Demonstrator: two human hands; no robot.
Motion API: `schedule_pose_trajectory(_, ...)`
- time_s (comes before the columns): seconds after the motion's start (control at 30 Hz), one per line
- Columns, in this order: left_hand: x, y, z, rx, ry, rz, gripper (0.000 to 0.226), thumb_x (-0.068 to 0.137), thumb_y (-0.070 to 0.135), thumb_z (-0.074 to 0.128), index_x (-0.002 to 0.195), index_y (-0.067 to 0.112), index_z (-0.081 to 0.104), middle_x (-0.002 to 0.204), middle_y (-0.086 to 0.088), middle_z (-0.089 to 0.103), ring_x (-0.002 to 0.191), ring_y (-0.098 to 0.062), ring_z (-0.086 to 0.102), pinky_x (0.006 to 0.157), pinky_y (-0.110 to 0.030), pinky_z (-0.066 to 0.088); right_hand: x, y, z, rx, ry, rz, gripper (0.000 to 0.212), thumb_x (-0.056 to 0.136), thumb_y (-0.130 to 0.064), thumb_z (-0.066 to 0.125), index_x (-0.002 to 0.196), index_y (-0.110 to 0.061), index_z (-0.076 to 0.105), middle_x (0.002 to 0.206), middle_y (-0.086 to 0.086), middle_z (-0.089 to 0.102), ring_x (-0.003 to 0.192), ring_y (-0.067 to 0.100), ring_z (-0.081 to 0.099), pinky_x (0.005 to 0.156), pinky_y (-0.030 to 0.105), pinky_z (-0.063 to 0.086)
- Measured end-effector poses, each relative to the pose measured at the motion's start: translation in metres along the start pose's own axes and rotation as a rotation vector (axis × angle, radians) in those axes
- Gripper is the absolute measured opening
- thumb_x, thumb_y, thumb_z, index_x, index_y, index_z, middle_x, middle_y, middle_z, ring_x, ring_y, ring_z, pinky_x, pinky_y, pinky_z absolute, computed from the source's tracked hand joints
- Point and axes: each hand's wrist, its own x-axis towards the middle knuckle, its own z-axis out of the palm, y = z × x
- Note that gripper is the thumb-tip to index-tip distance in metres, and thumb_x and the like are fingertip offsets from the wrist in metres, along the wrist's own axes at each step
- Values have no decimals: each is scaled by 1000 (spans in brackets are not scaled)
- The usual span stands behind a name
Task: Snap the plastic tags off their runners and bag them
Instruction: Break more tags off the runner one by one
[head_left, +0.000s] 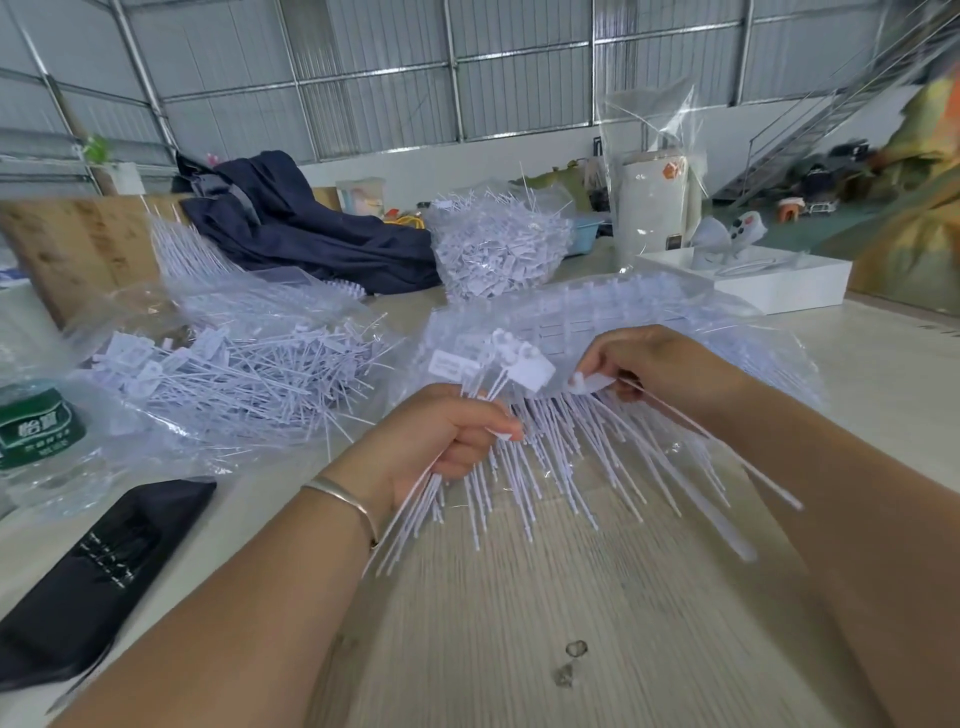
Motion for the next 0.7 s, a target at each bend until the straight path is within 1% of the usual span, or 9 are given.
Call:
schedule_pose_trajectory(0.07,2,-2,2,-82,51,20,34,63,20,80,66,20,45,55,5,25,42,-7,20,36,-17,18,2,4,-3,181,91,26,43,87,4,43,64,-17,73,74,13,57,59,19,46,57,27,36)
schedule_pose_trajectory(0.13,4,-4,3,-151,69,33,44,57,21,83,66,23,41,57,5,27,43,-7,22,37,-17,20,4,3,1,317,105,46,41,87,4,44,67,-18,72,80,12,55,58,14,54,60,27,38)
schedule_pose_trajectory(0.17,5,-5,3,-169,70,35,43,59,18,84,65,23,42,57,6,29,43,-6,23,37,-16,21,4,2,5,338,96,54,37,86,5,44,71,-15,71,83,13,53,57,12,55,61,26,38)
schedule_pose_trajectory(0.27,8,-9,3,-125,117,-12,37,74,0,78,65,21,48,52,8,36,41,-5,26,36,-15,22,3,-1,16,301,49,56,27,82,8,42,80,-6,64,81,15,42,59,16,40,59,27,33)
schedule_pose_trajectory(0.33,7,-10,8,-95,135,-70,34,79,0,74,70,20,48,51,8,34,40,-5,25,34,-15,20,1,-4,23,263,16,45,24,84,10,44,79,-5,62,72,12,38,58,15,33,56,27,30)
schedule_pose_trajectory(0.43,6,-10,13,-141,163,-95,28,90,19,68,71,20,47,50,7,32,38,-5,22,33,-15,17,-2,-8,34,208,-41,27,20,86,9,51,81,-7,62,68,9,44,55,13,38,50,22,34)
schedule_pose_trajectory(0.57,6,-7,15,-192,203,-96,41,93,48,57,70,16,47,52,5,33,36,-5,24,31,-15,16,-7,-11,41,166,-96,22,13,88,4,55,85,-7,62,59,1,59,52,11,44,46,18,36)
schedule_pose_trajectory(0.63,4,-6,15,-195,209,-87,42,90,53,59,71,18,44,51,7,31,36,-5,23,32,-16,17,-9,-12,42,140,-120,6,10,88,2,59,86,-8,62,60,0,60,49,8,45,47,18,38)
schedule_pose_trajectory(0.7,3,-5,15,-185,199,-70,41,85,52,66,70,22,42,50,9,29,37,-5,22,32,-16,17,-10,-11,42,130,-122,-38,9,87,1,64,88,-8,61,61,-1,58,49,7,45,48,18,38)
